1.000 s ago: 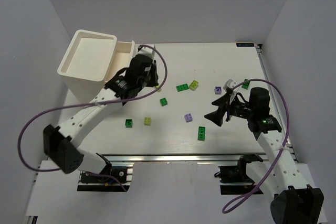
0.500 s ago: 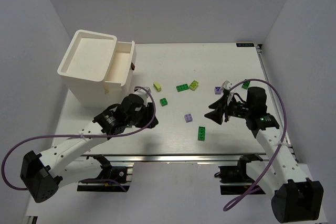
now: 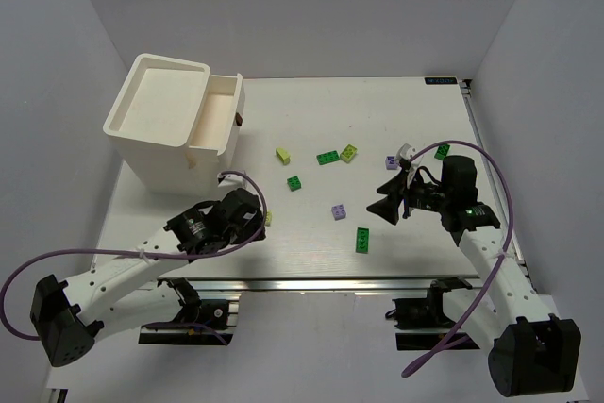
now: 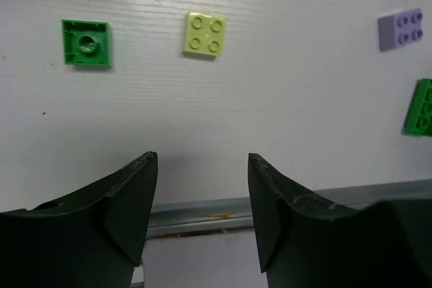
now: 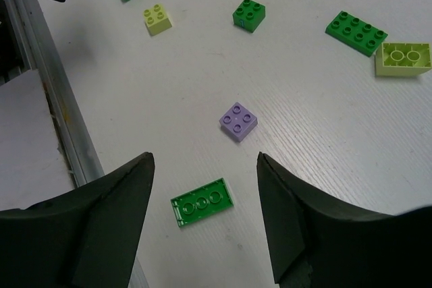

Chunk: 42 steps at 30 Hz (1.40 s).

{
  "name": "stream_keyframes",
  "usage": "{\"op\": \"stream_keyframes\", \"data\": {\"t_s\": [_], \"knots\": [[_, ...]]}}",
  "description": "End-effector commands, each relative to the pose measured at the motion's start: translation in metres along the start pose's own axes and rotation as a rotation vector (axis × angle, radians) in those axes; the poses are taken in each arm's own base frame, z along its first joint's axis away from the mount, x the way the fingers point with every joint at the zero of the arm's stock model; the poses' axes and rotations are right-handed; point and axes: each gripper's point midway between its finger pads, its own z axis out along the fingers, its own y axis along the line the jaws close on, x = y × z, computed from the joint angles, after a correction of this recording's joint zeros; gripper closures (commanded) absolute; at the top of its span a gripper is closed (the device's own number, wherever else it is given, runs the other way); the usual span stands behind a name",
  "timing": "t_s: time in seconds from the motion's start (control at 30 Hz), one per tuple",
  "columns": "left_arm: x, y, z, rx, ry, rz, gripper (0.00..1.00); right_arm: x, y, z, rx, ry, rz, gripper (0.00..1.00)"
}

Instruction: Sort the legos into containers by color

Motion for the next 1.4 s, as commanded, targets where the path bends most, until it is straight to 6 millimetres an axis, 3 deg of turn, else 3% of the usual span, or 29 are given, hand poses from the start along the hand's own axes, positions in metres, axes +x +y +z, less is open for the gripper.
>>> {"op": "stream_keyframes", "data": {"t_s": [0.0, 0.2, 0.33, 0.63, 0.8, 1.37], "knots": [[-0.010, 0.019, 0.002, -0.090, -0.086, -0.034, 0.33, -0.012, -0.001, 0.000, 0.004, -0.022, -0.041, 0.31], [-0.008, 0.042, 0.009, -0.145, -0.158, -0.043, 0.27, -0.013, 0.002, -0.001, -0.006, -0.025, -0.045, 0.29], [0.000, 0.045, 0.019, -0.129, -0.169, -0.037, 0.27, -0.015, 0.003, -0.002, -0.008, -0.030, -0.052, 0.29], [-0.013, 0.060, 0.034, -0.253, -0.224, 0.021, 0.23, -0.015, 0.004, -0.003, -0.013, -0.035, -0.054, 0.28], [-0.010, 0.074, 0.044, -0.336, -0.220, 0.017, 0.19, -0.016, 0.005, -0.003, -0.016, -0.038, -0.055, 0.28], [-0.022, 0.083, 0.079, -0.415, -0.172, 0.037, 0.19, -0.018, 0.009, -0.004, -0.033, -0.045, -0.058, 0.28]]}}
